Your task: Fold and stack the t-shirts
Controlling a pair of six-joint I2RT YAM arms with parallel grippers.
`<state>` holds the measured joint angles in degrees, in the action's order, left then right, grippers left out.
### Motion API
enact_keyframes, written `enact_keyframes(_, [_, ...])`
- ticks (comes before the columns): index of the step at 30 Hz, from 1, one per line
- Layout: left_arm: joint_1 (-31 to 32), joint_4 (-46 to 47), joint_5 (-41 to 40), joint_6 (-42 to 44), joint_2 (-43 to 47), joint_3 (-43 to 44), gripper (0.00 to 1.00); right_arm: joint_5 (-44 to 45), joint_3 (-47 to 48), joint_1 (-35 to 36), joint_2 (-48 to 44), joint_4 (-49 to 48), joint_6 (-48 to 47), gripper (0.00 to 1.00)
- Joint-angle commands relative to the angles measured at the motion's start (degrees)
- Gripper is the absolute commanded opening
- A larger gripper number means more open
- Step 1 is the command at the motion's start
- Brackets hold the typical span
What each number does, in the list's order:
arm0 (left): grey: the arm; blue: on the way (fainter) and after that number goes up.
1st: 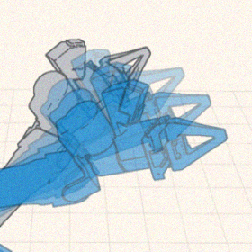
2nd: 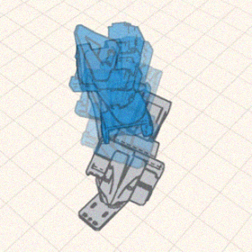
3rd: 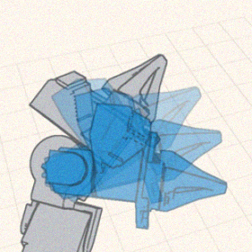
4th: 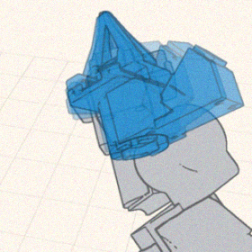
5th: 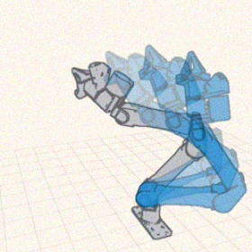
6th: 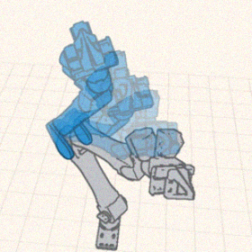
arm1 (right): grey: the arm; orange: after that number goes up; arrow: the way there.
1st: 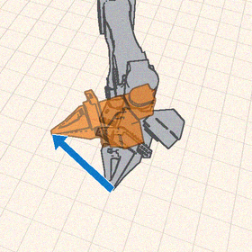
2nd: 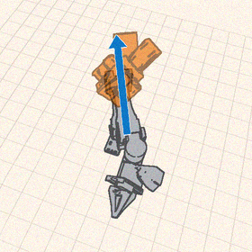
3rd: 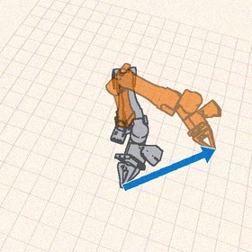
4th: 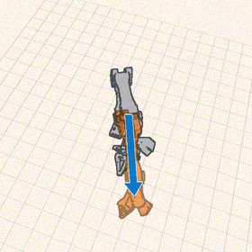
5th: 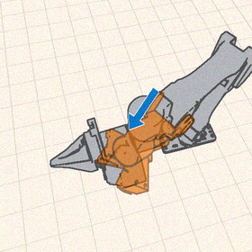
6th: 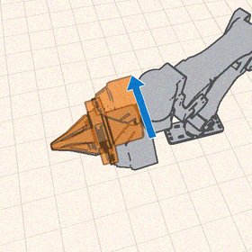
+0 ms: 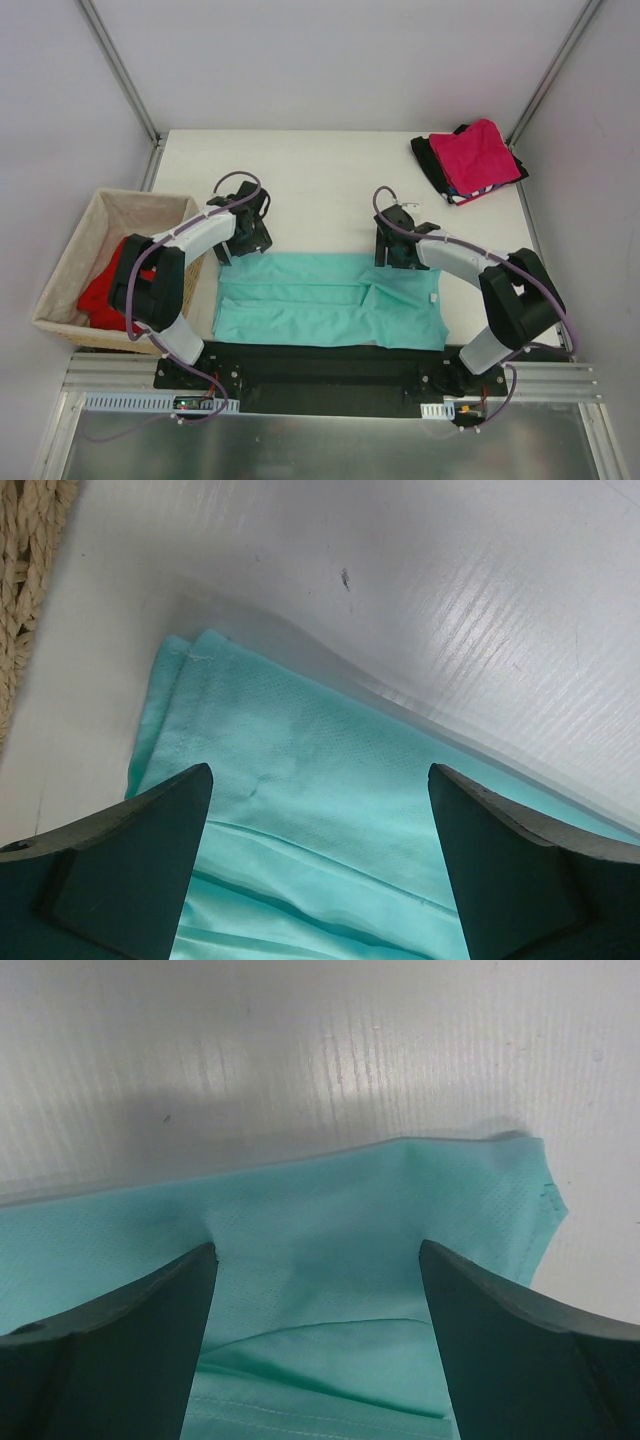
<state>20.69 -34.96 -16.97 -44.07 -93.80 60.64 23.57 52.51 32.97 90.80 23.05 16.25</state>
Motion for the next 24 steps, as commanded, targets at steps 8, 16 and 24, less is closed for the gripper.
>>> enact_keyframes(8, [0.7, -1.1, -0.3, -0.4, -6.7, 1.0, 0.89, -1.4, -0.3, -0.6, 4.1, -1.9, 1.2, 0.86])
enact_keyframes(16, [0.7, -1.0, -1.7, 0.3, -10.0, 4.4, 0.89, -2.2, 2.2, -2.5, 6.5, -1.3, 0.3, 0.86])
enact_keyframes(24, [0.6, -1.1, -2.1, 1.3, -13.4, 9.7, 0.89, -3.7, 7.4, -5.3, 10.4, 0.0, -1.6, 0.87])
